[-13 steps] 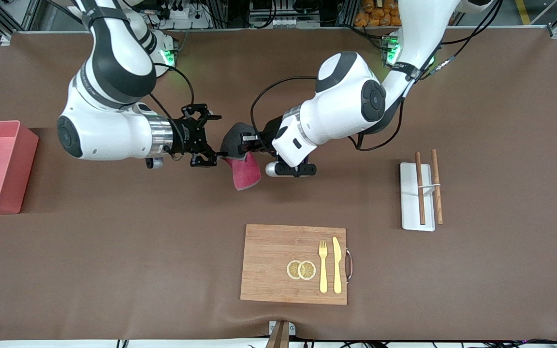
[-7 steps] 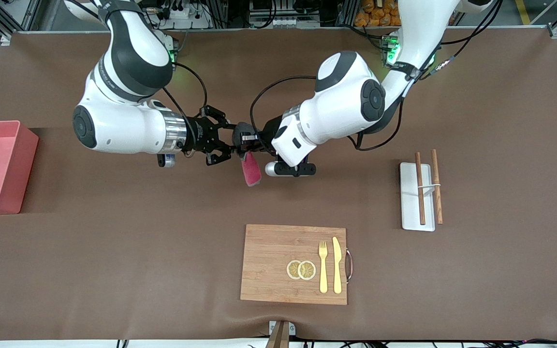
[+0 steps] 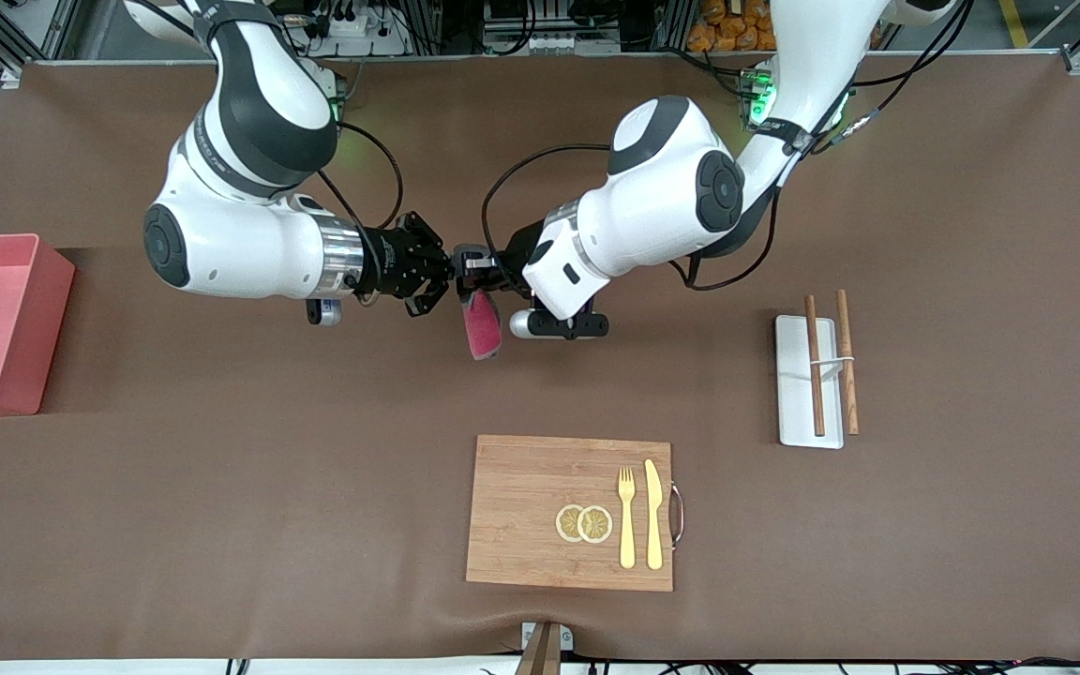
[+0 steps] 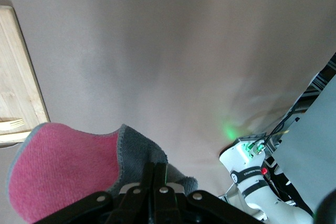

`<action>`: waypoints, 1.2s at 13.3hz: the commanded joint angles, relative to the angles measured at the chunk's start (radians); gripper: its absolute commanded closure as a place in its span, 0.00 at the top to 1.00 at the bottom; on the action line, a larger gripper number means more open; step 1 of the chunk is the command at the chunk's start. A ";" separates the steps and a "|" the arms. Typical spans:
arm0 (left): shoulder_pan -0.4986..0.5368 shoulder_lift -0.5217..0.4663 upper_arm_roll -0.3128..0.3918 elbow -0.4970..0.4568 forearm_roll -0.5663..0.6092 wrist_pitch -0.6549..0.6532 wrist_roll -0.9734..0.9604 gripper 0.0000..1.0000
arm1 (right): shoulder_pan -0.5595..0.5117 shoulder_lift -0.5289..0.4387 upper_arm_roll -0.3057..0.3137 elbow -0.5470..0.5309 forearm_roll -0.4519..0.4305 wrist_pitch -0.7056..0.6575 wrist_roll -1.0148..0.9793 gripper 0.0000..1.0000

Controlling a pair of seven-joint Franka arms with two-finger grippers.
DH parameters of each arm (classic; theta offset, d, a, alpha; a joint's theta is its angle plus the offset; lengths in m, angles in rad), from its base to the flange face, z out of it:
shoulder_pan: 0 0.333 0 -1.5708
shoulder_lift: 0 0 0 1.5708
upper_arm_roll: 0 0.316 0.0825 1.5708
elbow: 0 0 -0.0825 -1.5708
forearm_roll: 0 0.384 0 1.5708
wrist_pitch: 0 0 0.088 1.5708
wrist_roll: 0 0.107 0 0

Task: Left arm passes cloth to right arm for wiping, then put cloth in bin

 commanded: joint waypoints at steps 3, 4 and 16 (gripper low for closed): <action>0.018 -0.032 -0.004 -0.009 -0.009 0.008 -0.005 1.00 | -0.078 -0.003 -0.002 0.002 -0.077 -0.116 -0.202 0.00; 0.021 -0.043 0.001 -0.015 -0.009 0.007 -0.006 1.00 | -0.078 -0.007 -0.002 0.004 -0.148 -0.126 -0.277 0.00; 0.343 -0.273 0.004 -0.046 0.641 -0.622 0.012 1.00 | -0.360 0.019 -0.008 -0.377 -0.463 0.258 -1.310 0.00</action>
